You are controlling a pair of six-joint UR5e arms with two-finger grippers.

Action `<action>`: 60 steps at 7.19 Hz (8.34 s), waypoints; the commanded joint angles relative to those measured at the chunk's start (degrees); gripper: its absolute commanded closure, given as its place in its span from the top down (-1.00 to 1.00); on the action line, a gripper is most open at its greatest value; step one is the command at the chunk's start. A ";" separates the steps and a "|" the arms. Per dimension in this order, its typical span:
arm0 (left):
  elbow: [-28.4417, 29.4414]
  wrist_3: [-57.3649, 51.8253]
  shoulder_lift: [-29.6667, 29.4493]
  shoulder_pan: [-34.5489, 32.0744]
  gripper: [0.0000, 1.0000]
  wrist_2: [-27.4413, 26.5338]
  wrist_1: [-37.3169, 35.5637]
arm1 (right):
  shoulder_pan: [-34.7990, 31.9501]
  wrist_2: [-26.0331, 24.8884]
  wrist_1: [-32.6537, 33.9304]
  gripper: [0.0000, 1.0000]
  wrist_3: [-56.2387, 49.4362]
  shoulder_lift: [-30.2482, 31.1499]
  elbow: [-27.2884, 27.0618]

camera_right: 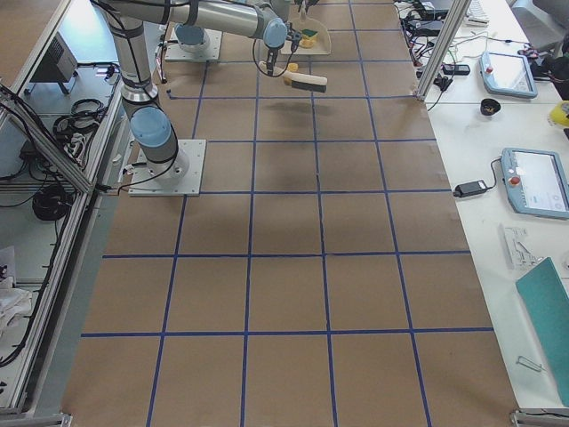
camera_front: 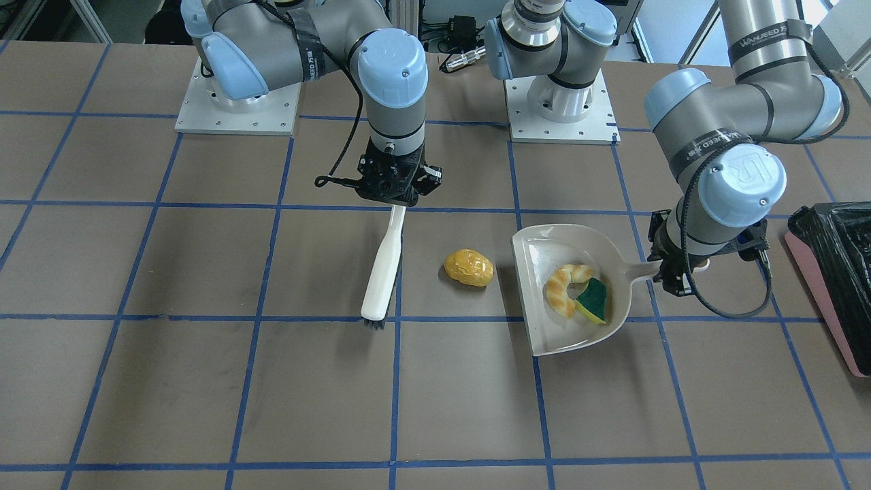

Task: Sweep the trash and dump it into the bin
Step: 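Move the brush to the yellow potato while the left gripper angles the dustpan, then sweep the yellow potato piece into the dustpan with the right-held brush, then carry the loaded dustpan off the table with left gripper while right gripper withdraws brush, then tip the dustpan over the black bin with the left gripper to dump the trash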

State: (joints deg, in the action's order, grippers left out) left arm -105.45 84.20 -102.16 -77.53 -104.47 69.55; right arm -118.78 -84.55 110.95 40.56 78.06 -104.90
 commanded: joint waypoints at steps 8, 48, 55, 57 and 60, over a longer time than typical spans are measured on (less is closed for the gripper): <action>-13.55 -0.97 3.19 -3.60 -1.00 -5.48 -13.57 | -11.21 1.32 7.13 -1.00 3.74 -8.70 1.10; 55.06 -72.95 -27.38 48.78 -1.00 5.86 7.79 | 44.50 -9.23 -8.22 -1.00 -51.28 -7.37 12.36; 56.76 -69.79 -30.56 50.02 -1.00 6.12 -3.61 | 48.03 -14.68 0.39 -1.00 -62.97 -7.48 4.27; 56.33 -69.09 -31.17 50.02 -1.00 6.38 -10.01 | 47.94 -14.42 2.78 -1.00 -61.75 -6.69 4.18; 56.06 -67.34 -31.09 49.75 -1.00 9.44 -12.07 | 47.94 -13.36 3.04 -1.00 -60.95 -6.95 3.40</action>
State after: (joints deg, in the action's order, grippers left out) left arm -49.29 15.87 -133.23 -27.67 -96.70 57.94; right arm -70.84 -98.31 113.61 -20.64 71.24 -100.96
